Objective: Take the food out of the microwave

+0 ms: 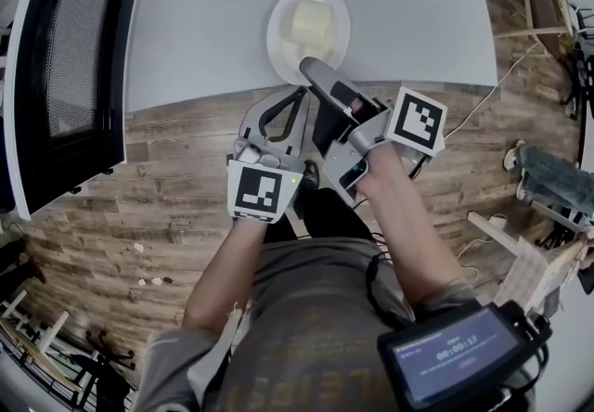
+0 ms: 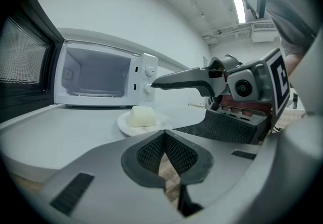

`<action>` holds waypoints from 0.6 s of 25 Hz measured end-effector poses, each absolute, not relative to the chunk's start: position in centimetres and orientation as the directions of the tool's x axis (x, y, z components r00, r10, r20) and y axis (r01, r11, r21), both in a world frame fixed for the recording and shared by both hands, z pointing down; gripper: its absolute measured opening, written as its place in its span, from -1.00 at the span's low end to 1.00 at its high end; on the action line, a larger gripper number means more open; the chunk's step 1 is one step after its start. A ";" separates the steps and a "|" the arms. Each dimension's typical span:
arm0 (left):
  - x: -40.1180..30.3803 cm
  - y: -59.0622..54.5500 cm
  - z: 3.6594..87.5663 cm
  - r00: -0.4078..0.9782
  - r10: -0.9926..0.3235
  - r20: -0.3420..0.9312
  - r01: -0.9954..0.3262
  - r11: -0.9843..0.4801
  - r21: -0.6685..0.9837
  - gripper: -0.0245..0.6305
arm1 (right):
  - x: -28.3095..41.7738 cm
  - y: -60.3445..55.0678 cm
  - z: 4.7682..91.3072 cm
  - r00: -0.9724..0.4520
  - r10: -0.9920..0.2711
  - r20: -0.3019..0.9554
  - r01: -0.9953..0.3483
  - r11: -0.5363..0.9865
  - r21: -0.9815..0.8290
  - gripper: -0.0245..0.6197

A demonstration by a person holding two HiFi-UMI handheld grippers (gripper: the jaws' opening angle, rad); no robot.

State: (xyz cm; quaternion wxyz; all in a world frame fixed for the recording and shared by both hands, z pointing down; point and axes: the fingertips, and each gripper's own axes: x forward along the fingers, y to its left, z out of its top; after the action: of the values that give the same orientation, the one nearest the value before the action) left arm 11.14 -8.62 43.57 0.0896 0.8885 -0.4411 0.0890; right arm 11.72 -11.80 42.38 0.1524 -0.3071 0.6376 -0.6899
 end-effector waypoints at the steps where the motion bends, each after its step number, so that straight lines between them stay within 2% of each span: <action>1: 11.0 -8.8 43.6 0.590 -0.771 0.239 -0.803 -0.590 0.082 -0.90 | 11.7 -11.7 42.4 -0.769 -0.597 0.228 -0.181 -0.139 -0.974 0.19; 15: 10.3 -10.2 43.7 0.579 -0.785 0.220 -0.812 -0.579 0.070 -0.90 | 12.1 -10.9 43.4 -0.784 -0.574 0.235 -0.205 -0.118 -0.972 0.19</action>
State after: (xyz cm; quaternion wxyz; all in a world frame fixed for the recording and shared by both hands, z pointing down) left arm 10.29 -10.19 43.74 0.0819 0.8847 -0.4515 0.0826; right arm 12.09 -10.91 43.37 0.1346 -0.2996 0.6502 -0.6851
